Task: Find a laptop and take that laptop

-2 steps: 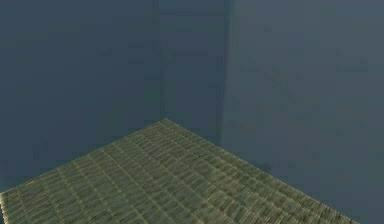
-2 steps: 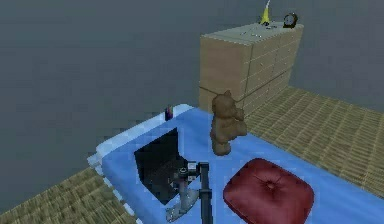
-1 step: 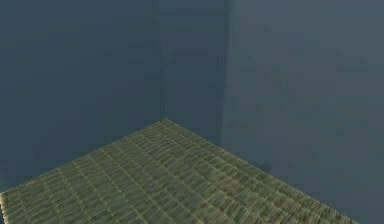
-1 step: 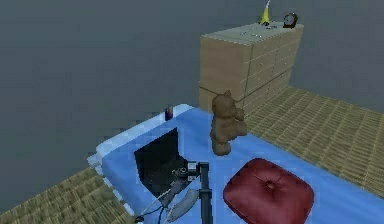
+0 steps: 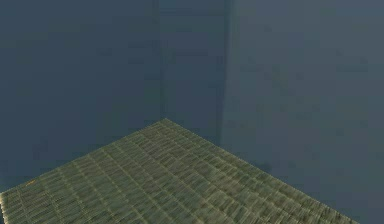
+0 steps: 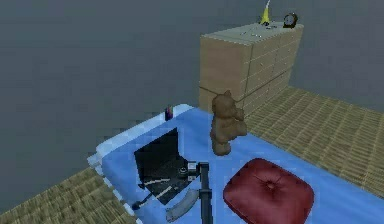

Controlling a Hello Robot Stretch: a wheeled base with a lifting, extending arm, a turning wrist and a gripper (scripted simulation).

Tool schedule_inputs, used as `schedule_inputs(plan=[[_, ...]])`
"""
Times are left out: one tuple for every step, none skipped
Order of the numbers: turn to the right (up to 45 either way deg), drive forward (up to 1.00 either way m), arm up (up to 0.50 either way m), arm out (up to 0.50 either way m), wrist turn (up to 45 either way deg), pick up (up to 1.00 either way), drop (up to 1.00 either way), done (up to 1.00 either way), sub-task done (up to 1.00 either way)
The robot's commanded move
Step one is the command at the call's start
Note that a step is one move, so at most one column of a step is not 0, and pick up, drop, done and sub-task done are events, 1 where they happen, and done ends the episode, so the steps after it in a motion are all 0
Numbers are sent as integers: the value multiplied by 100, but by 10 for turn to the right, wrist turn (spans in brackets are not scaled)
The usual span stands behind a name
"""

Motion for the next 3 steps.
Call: schedule_inputs(plan=[[0, 0, 0, 0, 450, 0, 0, 0, 0], [0, 0, -30, 0, 0, 0, 0, 0, 0], [0, 0, 0, 0, 0, 100, 0, 0, 0]])
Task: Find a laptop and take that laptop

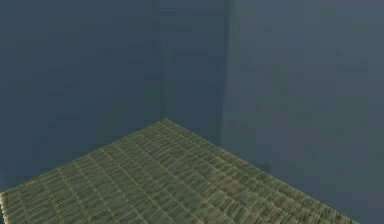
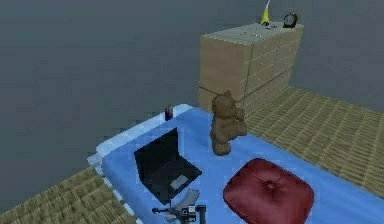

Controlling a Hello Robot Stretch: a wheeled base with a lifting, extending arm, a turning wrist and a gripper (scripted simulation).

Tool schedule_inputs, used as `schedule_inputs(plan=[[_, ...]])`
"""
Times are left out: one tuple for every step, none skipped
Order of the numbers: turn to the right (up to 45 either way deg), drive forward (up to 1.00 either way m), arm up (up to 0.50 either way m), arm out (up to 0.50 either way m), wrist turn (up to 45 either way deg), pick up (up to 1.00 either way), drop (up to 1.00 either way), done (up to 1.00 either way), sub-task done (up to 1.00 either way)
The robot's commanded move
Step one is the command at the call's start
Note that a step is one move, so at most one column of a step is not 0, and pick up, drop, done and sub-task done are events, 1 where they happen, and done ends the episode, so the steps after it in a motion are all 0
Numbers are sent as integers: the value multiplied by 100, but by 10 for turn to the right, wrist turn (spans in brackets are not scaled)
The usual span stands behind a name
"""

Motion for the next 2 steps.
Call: schedule_inputs(plan=[[0, 0, 10, 0, 0, 0, 0, 0, 0], [0, 0, 0, 0, 0, 0, 0, 100, 0]])
